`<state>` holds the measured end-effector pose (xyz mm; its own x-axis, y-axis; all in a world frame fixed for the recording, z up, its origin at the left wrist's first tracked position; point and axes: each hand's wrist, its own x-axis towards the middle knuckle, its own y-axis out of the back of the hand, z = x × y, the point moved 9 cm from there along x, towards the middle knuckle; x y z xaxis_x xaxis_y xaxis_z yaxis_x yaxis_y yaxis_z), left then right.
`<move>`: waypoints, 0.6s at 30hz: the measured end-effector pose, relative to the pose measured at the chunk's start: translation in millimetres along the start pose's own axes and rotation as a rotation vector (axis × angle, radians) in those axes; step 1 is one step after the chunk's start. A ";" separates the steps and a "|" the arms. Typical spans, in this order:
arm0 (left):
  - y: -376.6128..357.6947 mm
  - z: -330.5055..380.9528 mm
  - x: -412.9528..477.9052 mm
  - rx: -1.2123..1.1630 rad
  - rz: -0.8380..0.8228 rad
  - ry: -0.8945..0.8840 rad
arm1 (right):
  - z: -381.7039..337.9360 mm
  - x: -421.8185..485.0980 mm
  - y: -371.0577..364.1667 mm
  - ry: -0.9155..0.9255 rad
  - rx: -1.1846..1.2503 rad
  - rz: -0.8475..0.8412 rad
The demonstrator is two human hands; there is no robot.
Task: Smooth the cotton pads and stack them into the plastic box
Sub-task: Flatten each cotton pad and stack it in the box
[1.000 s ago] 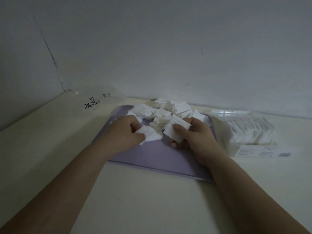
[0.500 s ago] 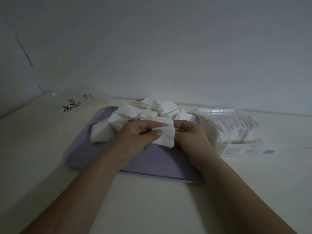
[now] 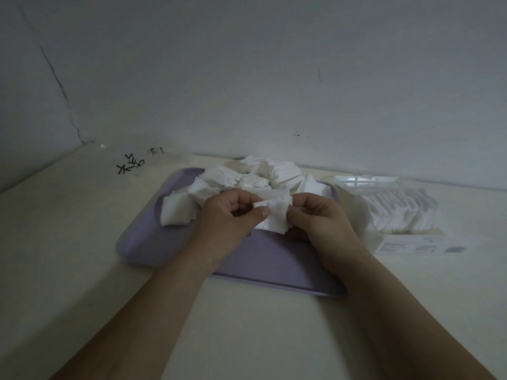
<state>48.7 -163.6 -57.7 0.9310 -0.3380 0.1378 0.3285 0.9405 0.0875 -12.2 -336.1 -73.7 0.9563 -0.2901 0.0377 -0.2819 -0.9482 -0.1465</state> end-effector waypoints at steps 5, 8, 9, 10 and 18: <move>-0.3 0.0 -1.1 0.000 0.024 -0.010 | -4.8 -4.8 -9.9 -0.023 0.030 -0.090; 2.9 0.1 -0.5 0.026 0.040 -0.020 | -7.4 -6.3 -14.2 0.038 -0.018 -0.094; 6.8 0.1 0.1 0.015 0.064 -0.010 | -7.0 -5.7 -13.0 0.046 -0.015 -0.076; 10.2 -0.5 0.3 -0.015 0.082 0.012 | -6.3 -5.0 -11.1 0.048 -0.012 -0.063; 2.2 -8.1 -3.0 -0.174 0.010 0.163 | -8.4 -7.7 -14.5 0.056 -0.065 -0.094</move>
<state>47.9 -160.3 -65.9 0.9431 -0.3316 -0.0242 0.3285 0.9405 -0.0866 -16.1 -321.2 -63.5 0.9734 -0.2044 0.1036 -0.1972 -0.9774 -0.0757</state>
